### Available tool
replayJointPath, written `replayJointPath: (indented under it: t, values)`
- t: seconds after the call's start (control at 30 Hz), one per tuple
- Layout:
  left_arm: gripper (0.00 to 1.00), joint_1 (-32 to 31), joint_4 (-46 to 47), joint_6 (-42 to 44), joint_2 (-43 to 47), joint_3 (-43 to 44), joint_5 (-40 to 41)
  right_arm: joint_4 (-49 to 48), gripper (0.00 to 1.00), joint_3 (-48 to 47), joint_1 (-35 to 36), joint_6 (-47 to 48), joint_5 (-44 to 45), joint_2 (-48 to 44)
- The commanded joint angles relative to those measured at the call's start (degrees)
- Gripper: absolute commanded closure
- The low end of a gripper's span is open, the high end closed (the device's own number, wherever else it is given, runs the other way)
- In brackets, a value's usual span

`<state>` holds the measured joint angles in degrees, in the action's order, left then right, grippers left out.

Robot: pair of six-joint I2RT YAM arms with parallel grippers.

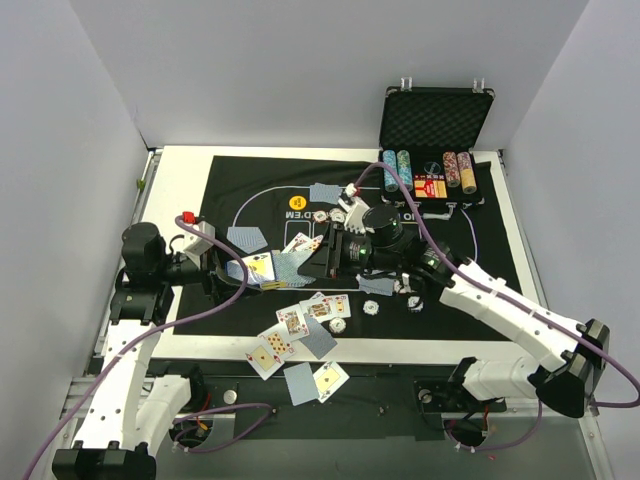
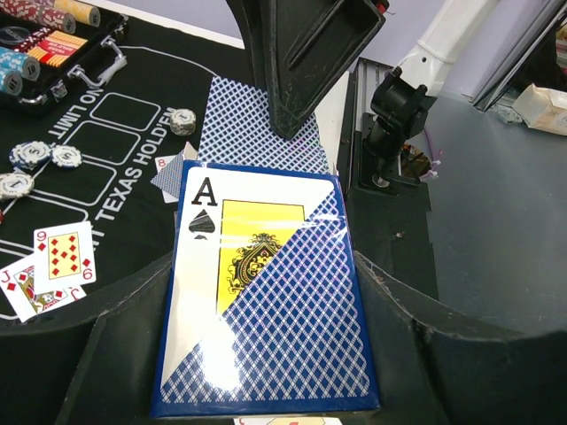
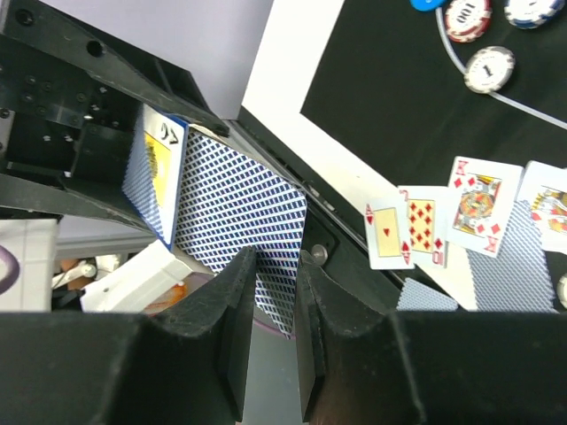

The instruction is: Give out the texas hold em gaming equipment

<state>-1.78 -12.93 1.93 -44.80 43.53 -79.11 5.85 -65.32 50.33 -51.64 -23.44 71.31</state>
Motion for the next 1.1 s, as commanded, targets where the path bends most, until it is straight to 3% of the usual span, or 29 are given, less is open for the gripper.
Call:
replayJointPath:
  t: [0.0, 0.3, 0.57, 1.07]
  values:
    - [1.00, 0.29, 2.82, -0.79, 0.59, 0.94, -2.54, 7.51, 0.82, -1.92, 0.12, 5.23, 4.54, -2.40]
    - [1.00, 0.29, 3.35, -1.32, 0.50, 1.12, -2.63, 10.50, 0.78, -4.99, 0.21, 6.64, 5.34, -3.02]
    - [1.00, 0.38, 3.52, -1.58, 1.02, 1.03, -2.80, 5.75, 0.75, -7.19, 0.83, 2.77, 0.77, -0.03]
    - [1.00, 1.43, 3.44, -1.58, 1.20, 1.12, -3.68, 8.22, 0.75, -4.64, 0.74, 4.79, 4.11, -3.72]
